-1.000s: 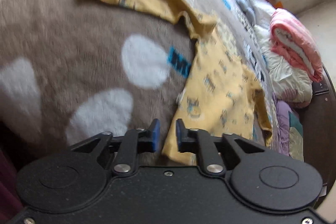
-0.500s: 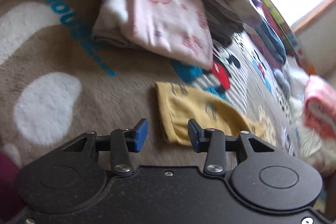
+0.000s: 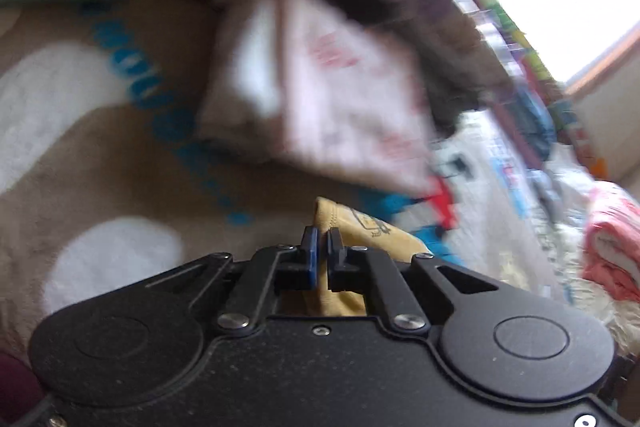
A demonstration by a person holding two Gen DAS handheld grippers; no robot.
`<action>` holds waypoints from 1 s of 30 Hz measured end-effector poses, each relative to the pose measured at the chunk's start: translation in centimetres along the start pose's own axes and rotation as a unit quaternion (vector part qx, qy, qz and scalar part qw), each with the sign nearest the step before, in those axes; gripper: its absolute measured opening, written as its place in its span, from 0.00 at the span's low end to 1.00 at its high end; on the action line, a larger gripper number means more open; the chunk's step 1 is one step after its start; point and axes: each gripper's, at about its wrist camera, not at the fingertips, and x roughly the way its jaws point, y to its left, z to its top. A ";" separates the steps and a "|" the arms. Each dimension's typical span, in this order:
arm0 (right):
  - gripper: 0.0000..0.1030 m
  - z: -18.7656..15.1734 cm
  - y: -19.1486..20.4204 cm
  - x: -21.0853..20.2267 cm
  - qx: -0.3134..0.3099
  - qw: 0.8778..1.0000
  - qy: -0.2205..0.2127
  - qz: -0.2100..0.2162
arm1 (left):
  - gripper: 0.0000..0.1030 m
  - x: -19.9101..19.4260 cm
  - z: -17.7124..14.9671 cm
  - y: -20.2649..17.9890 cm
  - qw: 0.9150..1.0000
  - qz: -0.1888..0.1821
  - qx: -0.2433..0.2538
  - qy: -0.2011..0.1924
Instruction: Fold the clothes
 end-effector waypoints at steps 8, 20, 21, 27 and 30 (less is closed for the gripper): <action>0.27 1.8 2.1 -0.6 -0.103 0.994 -0.015 -0.023 | 0.29 -0.1 -0.1 0.0 1.000 -0.015 0.008 -0.006; 0.42 7.2 6.7 5.3 -0.319 0.946 0.046 0.037 | 0.29 1.0 0.2 -0.4 0.999 -0.042 0.023 -0.002; 0.42 7.5 6.7 5.7 -0.323 0.944 0.050 0.047 | 0.29 1.1 0.3 -0.5 0.999 -0.042 0.027 -0.002; 0.18 7.7 5.8 7.6 -0.340 0.928 0.110 0.104 | 0.02 0.9 0.3 -0.2 0.999 -0.038 0.025 -0.012; 0.07 8.7 5.4 6.6 -0.309 0.943 0.066 0.103 | 0.02 0.3 0.2 -0.3 0.999 -0.032 0.028 -0.022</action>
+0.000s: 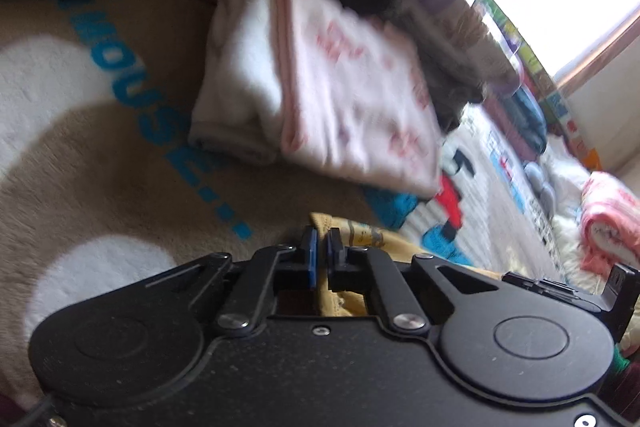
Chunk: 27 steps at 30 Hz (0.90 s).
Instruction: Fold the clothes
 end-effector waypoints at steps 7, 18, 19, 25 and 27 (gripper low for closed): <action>0.10 -0.3 1.6 2.3 -0.007 0.998 0.002 -0.055 | 0.11 1.0 -0.6 0.0 0.999 0.029 0.014 0.007; 0.39 -3.4 9.1 -3.6 -0.032 0.994 -0.072 -0.076 | 0.41 -1.7 -3.4 -2.1 0.996 0.078 0.029 0.004; 0.39 -4.3 10.3 -3.3 -0.043 0.994 -0.068 -0.072 | 0.35 -1.6 -3.7 -2.4 0.993 0.104 0.048 -0.001; 0.37 -7.3 14.8 -1.9 -0.079 0.990 -0.041 -0.108 | 0.29 -3.5 -5.2 -6.8 0.980 0.099 0.158 -0.063; 0.37 -7.4 14.7 -4.1 -0.044 0.991 -0.070 -0.101 | 0.29 -1.1 -5.9 -6.5 0.980 0.105 0.167 -0.014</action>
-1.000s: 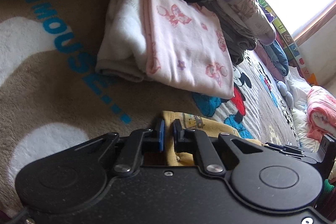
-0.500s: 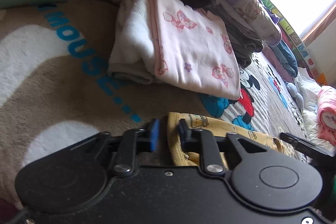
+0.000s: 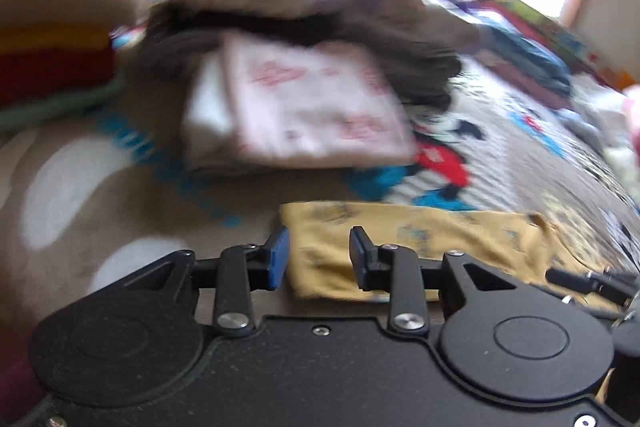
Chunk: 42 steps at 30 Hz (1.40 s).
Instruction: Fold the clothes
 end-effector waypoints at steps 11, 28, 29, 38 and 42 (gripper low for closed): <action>0.39 -11.7 -14.1 -18.0 0.326 0.936 -0.066 -0.115 | 0.29 -2.1 -0.3 -2.8 0.997 -0.070 0.011 0.014; 0.52 -30.9 -23.7 -27.8 0.677 0.700 -0.166 -0.154 | 0.45 -6.0 -4.0 -10.7 0.982 -0.164 0.069 0.058; 0.52 -31.0 -23.9 -27.4 0.678 0.699 -0.169 -0.155 | 0.45 -6.3 -4.2 -10.9 0.982 -0.166 0.075 0.059; 0.49 -32.2 -25.7 -25.3 0.676 0.688 -0.205 -0.168 | 0.45 -7.4 -5.0 -10.9 0.980 -0.161 0.094 0.063; 0.20 -32.4 -25.6 -24.9 0.669 0.699 -0.206 -0.150 | 0.45 -7.2 -5.5 -11.4 0.979 -0.161 0.105 0.071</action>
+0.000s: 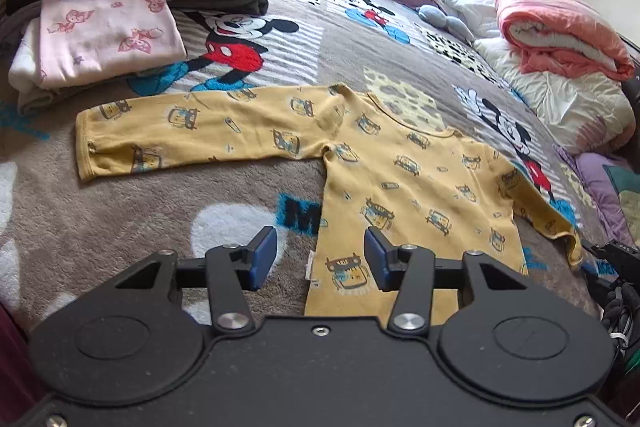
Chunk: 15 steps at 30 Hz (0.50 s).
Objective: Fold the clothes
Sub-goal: 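Grasp the sleeve cuff with the right gripper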
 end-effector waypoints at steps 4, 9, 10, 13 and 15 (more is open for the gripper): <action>0.11 -0.2 -0.7 -0.6 0.036 0.999 0.001 0.039 | 0.45 0.7 -0.1 -0.9 1.000 -0.004 0.015 0.010; 0.08 0.5 -0.4 -3.7 0.059 0.992 -0.051 0.101 | 0.45 2.0 -0.3 -2.1 0.999 -0.007 0.033 0.028; 0.08 0.7 -0.4 -4.2 0.055 0.992 -0.059 0.100 | 0.45 2.4 -0.3 -2.4 0.999 -0.007 0.037 0.034; 0.08 1.2 -0.5 -5.4 0.045 0.991 -0.078 0.094 | 0.45 3.6 -0.3 -3.4 0.998 -0.011 0.048 0.050; 0.08 1.1 -1.3 -5.0 0.043 0.994 -0.072 0.067 | 0.45 4.3 0.5 -4.7 0.997 -0.020 0.062 0.051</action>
